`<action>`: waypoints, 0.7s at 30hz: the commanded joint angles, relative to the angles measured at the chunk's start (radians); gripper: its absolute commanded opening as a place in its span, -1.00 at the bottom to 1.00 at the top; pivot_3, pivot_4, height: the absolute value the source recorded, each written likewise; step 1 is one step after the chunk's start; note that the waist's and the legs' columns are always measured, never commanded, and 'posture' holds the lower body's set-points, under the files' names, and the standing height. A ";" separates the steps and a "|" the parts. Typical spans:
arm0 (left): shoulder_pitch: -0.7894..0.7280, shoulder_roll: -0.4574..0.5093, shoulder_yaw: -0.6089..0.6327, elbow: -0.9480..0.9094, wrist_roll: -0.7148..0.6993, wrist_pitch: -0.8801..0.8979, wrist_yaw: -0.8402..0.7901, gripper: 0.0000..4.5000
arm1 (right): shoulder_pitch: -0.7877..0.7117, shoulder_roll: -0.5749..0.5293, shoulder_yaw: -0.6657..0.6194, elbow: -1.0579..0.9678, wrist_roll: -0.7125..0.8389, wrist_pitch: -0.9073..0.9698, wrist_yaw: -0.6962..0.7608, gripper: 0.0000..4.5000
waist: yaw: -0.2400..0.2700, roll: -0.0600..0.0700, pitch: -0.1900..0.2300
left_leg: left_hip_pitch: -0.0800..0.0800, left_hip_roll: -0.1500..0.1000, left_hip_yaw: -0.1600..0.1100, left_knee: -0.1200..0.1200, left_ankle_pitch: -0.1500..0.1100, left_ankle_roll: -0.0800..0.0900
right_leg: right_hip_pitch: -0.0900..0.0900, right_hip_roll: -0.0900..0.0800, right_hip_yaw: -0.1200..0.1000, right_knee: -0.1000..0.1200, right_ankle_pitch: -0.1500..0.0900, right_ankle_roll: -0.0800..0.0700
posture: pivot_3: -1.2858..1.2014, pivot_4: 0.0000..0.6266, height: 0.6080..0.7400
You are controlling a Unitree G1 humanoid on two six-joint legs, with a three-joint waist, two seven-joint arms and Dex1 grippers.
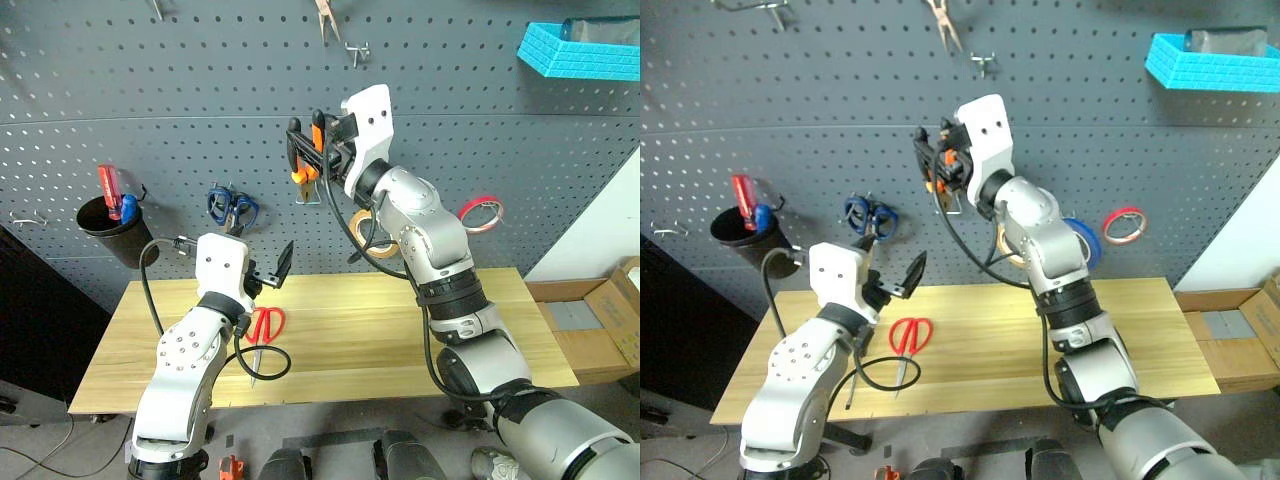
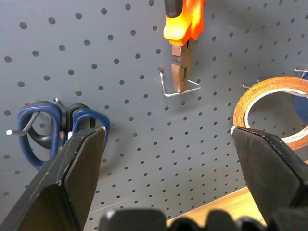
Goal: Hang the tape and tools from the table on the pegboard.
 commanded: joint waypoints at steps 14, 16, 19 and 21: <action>-0.010 0.007 0.013 -0.043 -0.004 -0.006 -0.005 1.00 | -0.047 -0.005 0.012 0.100 -0.061 -0.048 0.000 0.14 | 0.011 0.000 0.000 | -0.020 0.000 0.000 0.000 0.003 -0.005 | -0.018 -0.006 0.000 -0.002 0.000 0.000 | 0.07 -0.68 1.00; -0.011 0.008 0.015 -0.042 -0.004 -0.007 -0.005 1.00 | -0.026 -0.004 0.035 0.094 -0.071 -0.013 0.014 0.14 | 0.013 0.000 0.000 | -0.020 -0.001 0.000 0.000 0.003 -0.005 | -0.018 -0.006 0.000 -0.002 0.000 0.000 | 0.07 -0.69 1.00; -0.017 0.010 0.011 -0.036 -0.001 -0.012 -0.007 1.00 | -0.007 -0.007 0.053 0.077 -0.077 0.022 0.034 0.14 | 0.015 0.000 0.000 | -0.020 0.000 0.000 0.000 0.002 -0.005 | -0.018 -0.005 -0.001 -0.002 0.000 0.000 | 0.07 -0.68 1.00; -0.023 0.011 0.009 -0.029 0.001 -0.016 -0.009 1.00 | 0.001 -0.014 0.066 0.070 -0.083 0.041 0.049 0.14 | 0.015 0.000 0.000 | -0.019 -0.001 0.000 0.000 0.002 -0.005 | -0.017 -0.005 0.000 -0.002 0.000 0.000 | 0.06 -0.69 1.00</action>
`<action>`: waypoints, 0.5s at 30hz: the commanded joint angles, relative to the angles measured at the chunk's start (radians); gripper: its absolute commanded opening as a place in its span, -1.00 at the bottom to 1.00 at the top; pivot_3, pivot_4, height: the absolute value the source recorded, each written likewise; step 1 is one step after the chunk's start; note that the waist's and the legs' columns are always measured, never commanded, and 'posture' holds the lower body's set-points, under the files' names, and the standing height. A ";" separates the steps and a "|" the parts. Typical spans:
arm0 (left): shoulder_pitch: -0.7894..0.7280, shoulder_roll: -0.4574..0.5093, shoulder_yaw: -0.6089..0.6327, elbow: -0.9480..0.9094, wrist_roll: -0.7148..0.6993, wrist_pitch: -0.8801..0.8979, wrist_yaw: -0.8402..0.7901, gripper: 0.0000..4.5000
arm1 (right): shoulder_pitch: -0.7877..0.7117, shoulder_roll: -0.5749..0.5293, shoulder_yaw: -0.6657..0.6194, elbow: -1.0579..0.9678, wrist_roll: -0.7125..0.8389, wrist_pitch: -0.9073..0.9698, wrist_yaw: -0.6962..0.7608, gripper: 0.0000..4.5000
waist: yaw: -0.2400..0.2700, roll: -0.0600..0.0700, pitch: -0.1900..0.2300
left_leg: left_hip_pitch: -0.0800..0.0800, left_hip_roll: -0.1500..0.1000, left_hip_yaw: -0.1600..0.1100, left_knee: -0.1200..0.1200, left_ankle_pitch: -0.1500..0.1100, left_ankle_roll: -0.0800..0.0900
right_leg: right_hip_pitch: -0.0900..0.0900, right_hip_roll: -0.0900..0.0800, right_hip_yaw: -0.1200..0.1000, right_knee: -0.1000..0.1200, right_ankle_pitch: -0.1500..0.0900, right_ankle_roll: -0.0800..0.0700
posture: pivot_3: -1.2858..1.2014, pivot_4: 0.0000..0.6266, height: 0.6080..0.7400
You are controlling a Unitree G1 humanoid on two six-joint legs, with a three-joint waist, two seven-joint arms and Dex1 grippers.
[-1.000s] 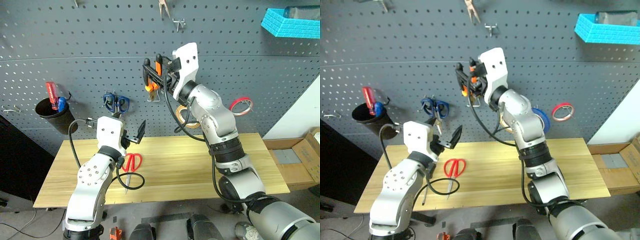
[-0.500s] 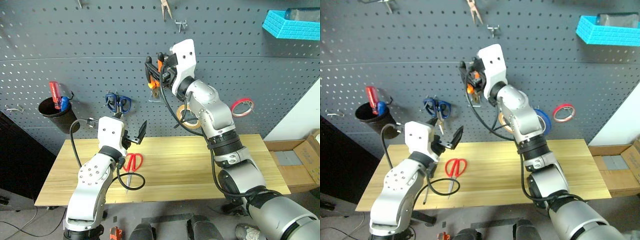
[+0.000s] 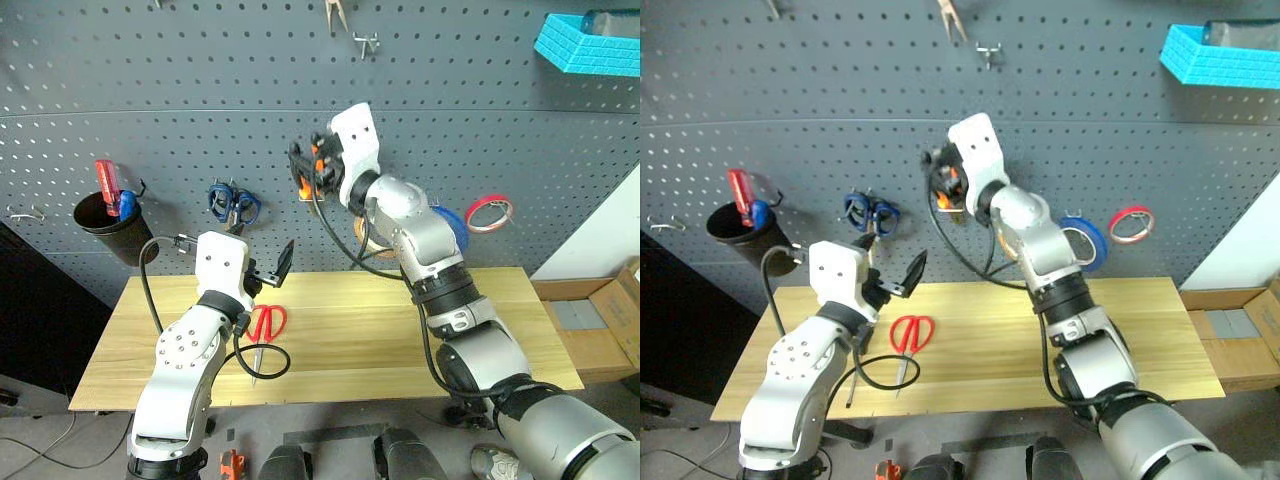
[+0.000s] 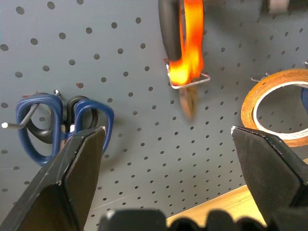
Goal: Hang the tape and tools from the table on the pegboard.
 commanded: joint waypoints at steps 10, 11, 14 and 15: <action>-0.027 0.001 0.002 -0.014 0.003 -0.023 -0.006 1.00 | 0.010 -0.012 0.001 -0.069 -0.028 0.052 0.039 0.99 | 0.000 0.000 0.000 | 0.000 0.000 -0.001 0.000 0.000 0.000 | 0.000 0.001 -0.001 0.000 0.000 0.000 | 0.06 -0.69 1.00; -0.028 0.000 0.001 -0.013 0.003 -0.023 -0.006 1.00 | 0.015 -0.015 0.001 -0.081 -0.028 0.056 0.041 0.99 | 0.000 0.000 0.000 | 0.000 0.000 -0.001 0.000 0.000 0.000 | 0.000 0.001 -0.001 0.000 0.000 0.000 | 0.05 -0.69 1.00; -0.028 0.000 0.001 -0.010 0.002 -0.025 -0.008 1.00 | 0.038 -0.035 0.002 -0.131 -0.027 0.076 0.052 0.99 | 0.003 0.000 0.000 | -0.001 0.000 -0.001 0.000 0.000 0.000 | 0.000 0.001 -0.001 0.000 0.000 0.000 | 0.05 -0.69 1.00; -0.027 0.000 0.002 -0.010 0.001 -0.025 -0.009 1.00 | 0.043 -0.040 0.002 -0.143 -0.026 0.083 0.054 0.99 | 0.004 0.000 0.000 | -0.001 0.000 -0.001 0.000 0.000 0.000 | 0.000 0.001 -0.001 0.000 0.000 0.000 | 0.05 -0.69 1.00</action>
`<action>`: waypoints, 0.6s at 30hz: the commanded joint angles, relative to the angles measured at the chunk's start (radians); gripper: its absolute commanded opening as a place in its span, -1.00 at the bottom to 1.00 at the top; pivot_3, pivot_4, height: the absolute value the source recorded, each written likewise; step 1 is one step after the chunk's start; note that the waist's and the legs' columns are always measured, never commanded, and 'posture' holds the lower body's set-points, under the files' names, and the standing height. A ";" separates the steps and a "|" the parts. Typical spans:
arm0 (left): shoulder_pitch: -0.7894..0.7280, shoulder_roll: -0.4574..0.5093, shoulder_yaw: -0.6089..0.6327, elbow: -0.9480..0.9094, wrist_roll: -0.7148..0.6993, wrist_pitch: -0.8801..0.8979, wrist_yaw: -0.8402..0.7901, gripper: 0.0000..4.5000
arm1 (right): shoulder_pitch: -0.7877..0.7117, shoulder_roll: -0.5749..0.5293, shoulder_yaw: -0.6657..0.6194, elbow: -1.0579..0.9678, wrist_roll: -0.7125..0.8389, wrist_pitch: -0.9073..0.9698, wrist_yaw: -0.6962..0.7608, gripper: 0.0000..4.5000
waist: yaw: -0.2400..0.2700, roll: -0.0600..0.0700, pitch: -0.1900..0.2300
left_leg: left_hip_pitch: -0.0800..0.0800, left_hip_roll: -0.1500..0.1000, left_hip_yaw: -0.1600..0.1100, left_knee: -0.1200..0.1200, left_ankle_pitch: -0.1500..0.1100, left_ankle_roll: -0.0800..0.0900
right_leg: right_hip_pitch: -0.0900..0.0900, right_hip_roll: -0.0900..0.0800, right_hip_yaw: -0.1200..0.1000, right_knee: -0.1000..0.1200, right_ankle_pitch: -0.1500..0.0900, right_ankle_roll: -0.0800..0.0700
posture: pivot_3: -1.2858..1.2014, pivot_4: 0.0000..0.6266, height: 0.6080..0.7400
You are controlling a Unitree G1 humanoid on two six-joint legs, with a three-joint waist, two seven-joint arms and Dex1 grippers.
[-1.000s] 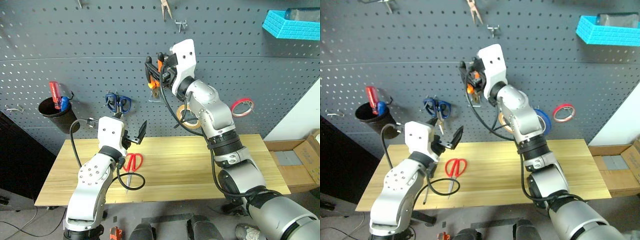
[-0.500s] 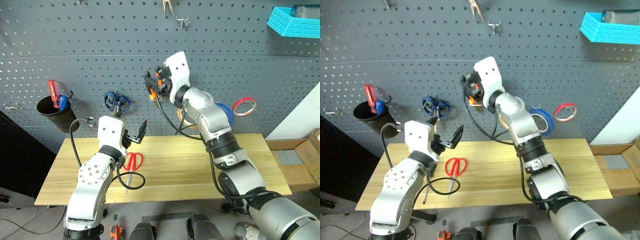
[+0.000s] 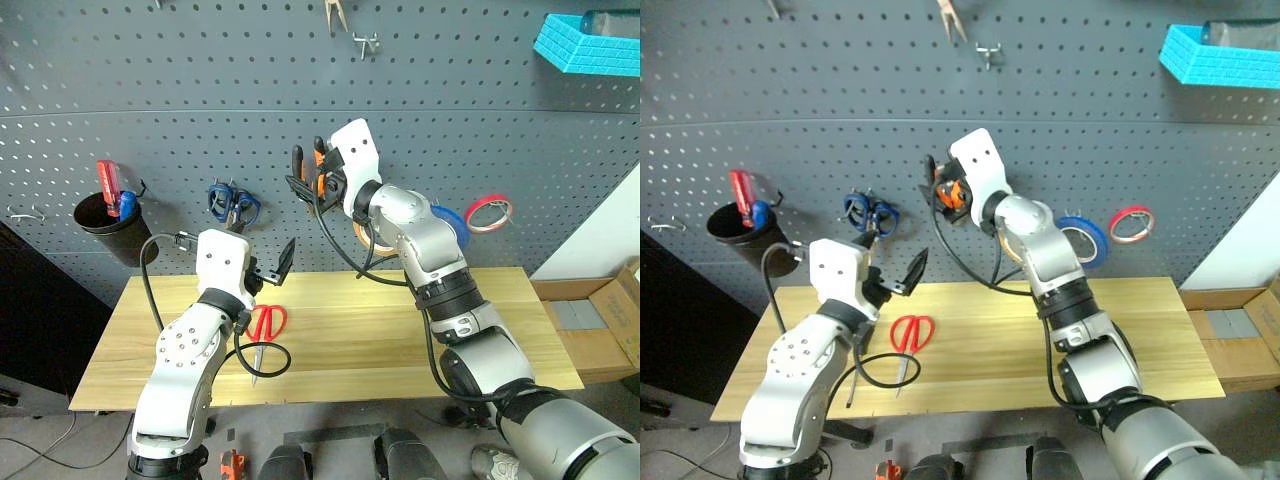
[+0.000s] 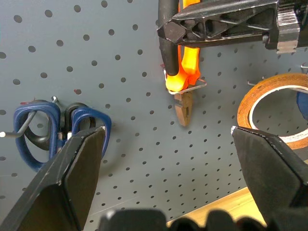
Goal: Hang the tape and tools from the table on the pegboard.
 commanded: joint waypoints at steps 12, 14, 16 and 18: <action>0.108 0.013 -0.033 0.068 0.085 -0.056 0.026 1.00 | 0.271 -0.228 -0.021 -0.437 0.159 0.123 0.256 0.99 | 0.003 0.000 0.000 | 0.000 0.000 -0.001 0.000 -0.002 0.003 | 0.001 0.000 -0.001 -0.002 0.000 0.000 | 0.03 -0.63 1.00; 0.127 0.007 -0.026 0.110 0.110 -0.065 0.052 1.00 | 0.353 -0.280 -0.008 -0.467 0.173 0.089 0.322 0.99 | 0.005 0.000 0.000 | 0.000 0.000 -0.001 0.000 -0.002 0.003 | 0.002 0.000 -0.001 -0.002 0.000 0.000 | 0.02 -0.61 1.00; 0.141 -0.007 -0.033 0.158 0.130 -0.066 0.077 1.00 | 0.431 -0.332 0.027 -0.466 0.157 -0.002 0.396 0.99 | 0.005 0.001 0.001 | 0.001 0.000 -0.003 0.000 -0.002 0.004 | 0.004 0.000 -0.004 -0.003 0.000 0.000 | 0.02 -0.59 1.00; 0.156 -0.030 -0.042 0.218 0.143 -0.045 0.105 1.00 | 0.501 -0.372 0.075 -0.434 0.125 -0.127 0.468 0.99 | 0.004 0.002 0.003 | 0.002 -0.001 -0.003 0.000 -0.002 0.004 | 0.005 0.000 -0.006 -0.004 0.000 0.000 | 0.01 -0.56 1.00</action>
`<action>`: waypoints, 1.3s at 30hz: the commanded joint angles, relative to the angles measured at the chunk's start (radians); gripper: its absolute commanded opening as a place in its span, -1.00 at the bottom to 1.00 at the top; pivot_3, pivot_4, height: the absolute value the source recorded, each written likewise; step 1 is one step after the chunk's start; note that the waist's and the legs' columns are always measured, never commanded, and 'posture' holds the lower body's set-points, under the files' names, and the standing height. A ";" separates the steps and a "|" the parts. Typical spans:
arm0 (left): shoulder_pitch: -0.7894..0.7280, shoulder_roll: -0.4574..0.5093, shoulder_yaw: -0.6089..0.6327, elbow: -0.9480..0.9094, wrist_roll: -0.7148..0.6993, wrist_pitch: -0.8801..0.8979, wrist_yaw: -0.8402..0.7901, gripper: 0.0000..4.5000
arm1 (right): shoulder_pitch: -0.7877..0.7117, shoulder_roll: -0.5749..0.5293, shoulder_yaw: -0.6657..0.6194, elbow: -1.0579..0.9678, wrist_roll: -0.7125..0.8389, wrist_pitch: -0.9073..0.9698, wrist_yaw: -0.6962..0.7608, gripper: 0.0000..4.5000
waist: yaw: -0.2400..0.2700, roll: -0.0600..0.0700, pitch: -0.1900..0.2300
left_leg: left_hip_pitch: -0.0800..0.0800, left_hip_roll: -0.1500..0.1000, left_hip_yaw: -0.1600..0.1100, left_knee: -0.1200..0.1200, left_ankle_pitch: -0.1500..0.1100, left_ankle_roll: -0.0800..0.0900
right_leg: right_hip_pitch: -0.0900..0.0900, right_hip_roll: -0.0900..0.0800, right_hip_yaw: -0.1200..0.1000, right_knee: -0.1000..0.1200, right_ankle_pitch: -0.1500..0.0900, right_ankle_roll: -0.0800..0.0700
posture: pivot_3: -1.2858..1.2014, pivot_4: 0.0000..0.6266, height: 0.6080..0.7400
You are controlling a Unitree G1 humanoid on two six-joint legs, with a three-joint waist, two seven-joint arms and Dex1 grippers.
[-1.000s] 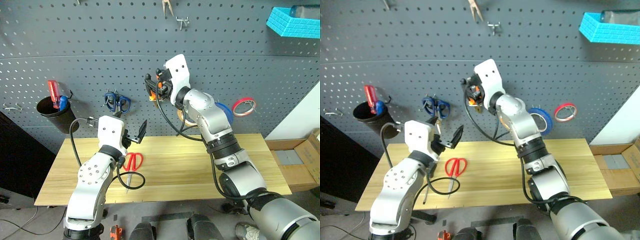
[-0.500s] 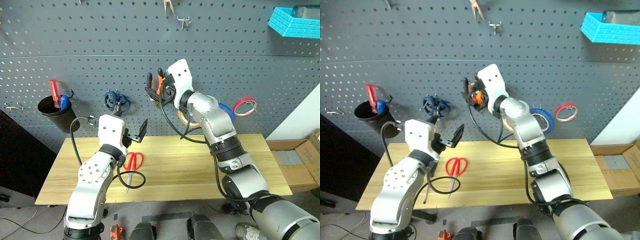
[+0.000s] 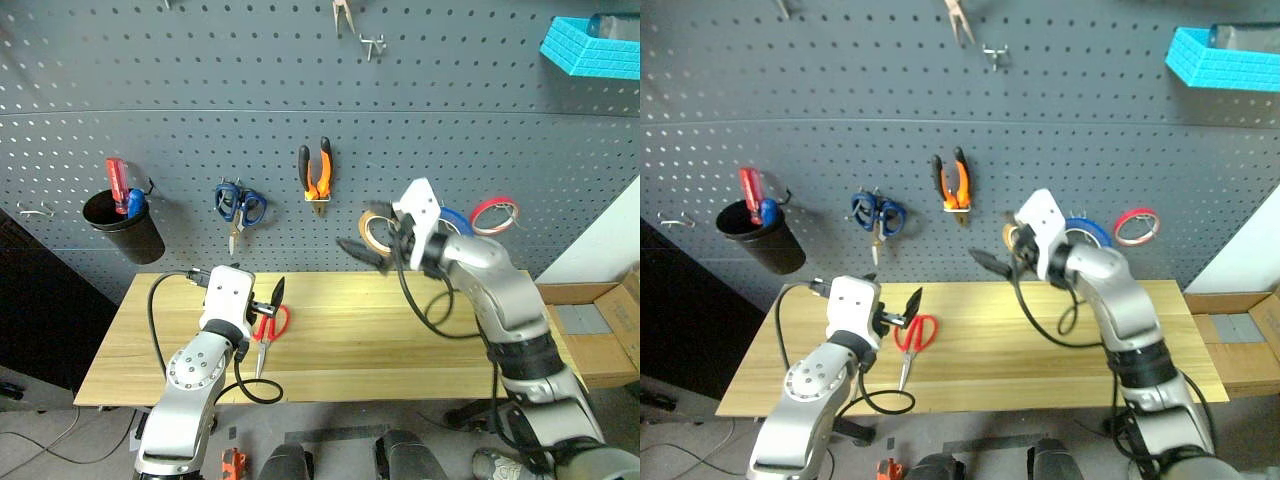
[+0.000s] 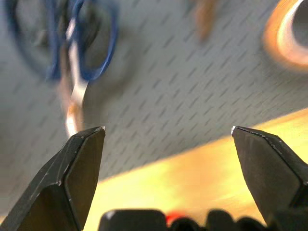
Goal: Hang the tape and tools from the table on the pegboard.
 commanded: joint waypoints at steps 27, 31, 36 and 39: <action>-0.002 -0.092 0.035 0.421 -0.077 0.141 -0.018 1.00 | 0.186 -0.001 0.213 0.148 -0.131 -0.390 0.221 0.99 | -0.001 0.005 0.092 | -0.001 0.001 -0.008 0.000 0.000 0.000 | 0.001 -0.006 -0.009 0.000 0.000 -0.002 | 0.02 -0.12 1.00; -0.031 -0.044 0.014 0.446 -0.051 0.149 -0.037 1.00 | 0.215 -0.025 0.239 0.123 -0.129 -0.371 0.273 0.99 | -0.001 0.006 0.098 | -0.001 0.001 -0.008 0.000 0.000 0.000 | 0.001 -0.006 -0.009 0.000 0.000 -0.002 | 0.02 -0.11 1.00; -0.052 -0.019 0.004 0.463 -0.063 0.166 -0.068 0.92 | 0.211 -0.012 0.233 0.122 -0.133 -0.355 0.258 1.00 | -0.001 0.006 0.100 | -0.001 0.001 -0.008 0.000 0.000 0.000 | 0.001 -0.006 -0.010 0.000 0.000 -0.002 | 0.02 -0.14 1.00; -0.056 -0.023 0.005 0.464 -0.070 0.167 -0.075 0.60 | 0.202 -0.006 0.226 0.122 -0.132 -0.348 0.252 1.00 | -0.001 0.006 0.101 | -0.001 0.001 -0.009 0.000 0.000 0.000 | 0.001 -0.006 -0.010 0.000 0.000 -0.002 | 0.01 -0.16 1.00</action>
